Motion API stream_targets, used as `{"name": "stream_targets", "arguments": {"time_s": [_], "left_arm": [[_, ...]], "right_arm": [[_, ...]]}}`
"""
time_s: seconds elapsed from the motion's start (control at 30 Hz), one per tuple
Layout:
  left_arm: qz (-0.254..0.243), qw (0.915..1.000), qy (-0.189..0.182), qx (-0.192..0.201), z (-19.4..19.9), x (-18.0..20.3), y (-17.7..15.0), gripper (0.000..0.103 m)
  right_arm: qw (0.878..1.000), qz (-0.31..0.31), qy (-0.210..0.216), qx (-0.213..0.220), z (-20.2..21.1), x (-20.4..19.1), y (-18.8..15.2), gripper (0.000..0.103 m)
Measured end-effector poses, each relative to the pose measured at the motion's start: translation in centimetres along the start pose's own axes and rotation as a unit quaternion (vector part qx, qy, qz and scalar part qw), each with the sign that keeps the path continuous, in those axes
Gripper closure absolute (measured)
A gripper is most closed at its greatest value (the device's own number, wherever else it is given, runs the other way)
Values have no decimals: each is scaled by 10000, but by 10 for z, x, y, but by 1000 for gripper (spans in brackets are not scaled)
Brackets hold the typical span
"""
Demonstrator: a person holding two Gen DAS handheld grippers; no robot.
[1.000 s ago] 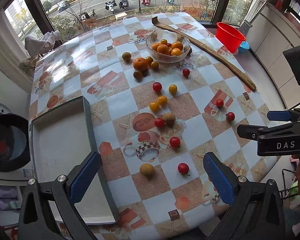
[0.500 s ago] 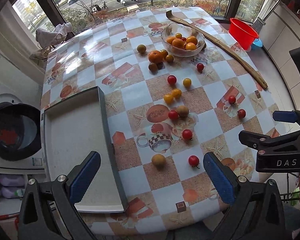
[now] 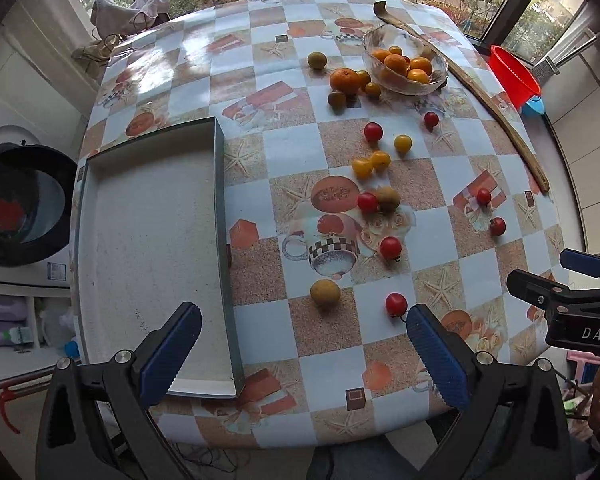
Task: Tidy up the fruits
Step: 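Move both tools over the scattered cherry tomatoes on the table, then grasp a red cherry tomato with the left tool while the right tool grasps another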
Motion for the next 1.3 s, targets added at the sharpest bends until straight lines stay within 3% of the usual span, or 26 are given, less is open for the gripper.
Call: {"name": "stream_targets", "arguments": {"time_s": [0.53, 0.77, 1.3], "left_arm": [[214, 9996, -66, -165, -22, -5, 7, 0], [246, 9996, -10, -161, -34, -15, 9, 0], [-520, 9986, 33, 64, -85, 25, 45, 0]], "right_arm": [[9988, -446, -10, -218, -14, 21, -11, 0], [9975, -701, 48, -121, -14, 33, -14, 0], [9946, -1035, -3, -78, -46, 59, -1, 0]]}}
Point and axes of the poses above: each gripper's, at about its wrist camera, not at the fingertips, and z roughly against the way its jaws point, x to its right, y to its top, the point moved 10 cm from there along -z, roughly the way its jaws point, and after that the axes turned 1 degree about z, right-handed, at the moved point
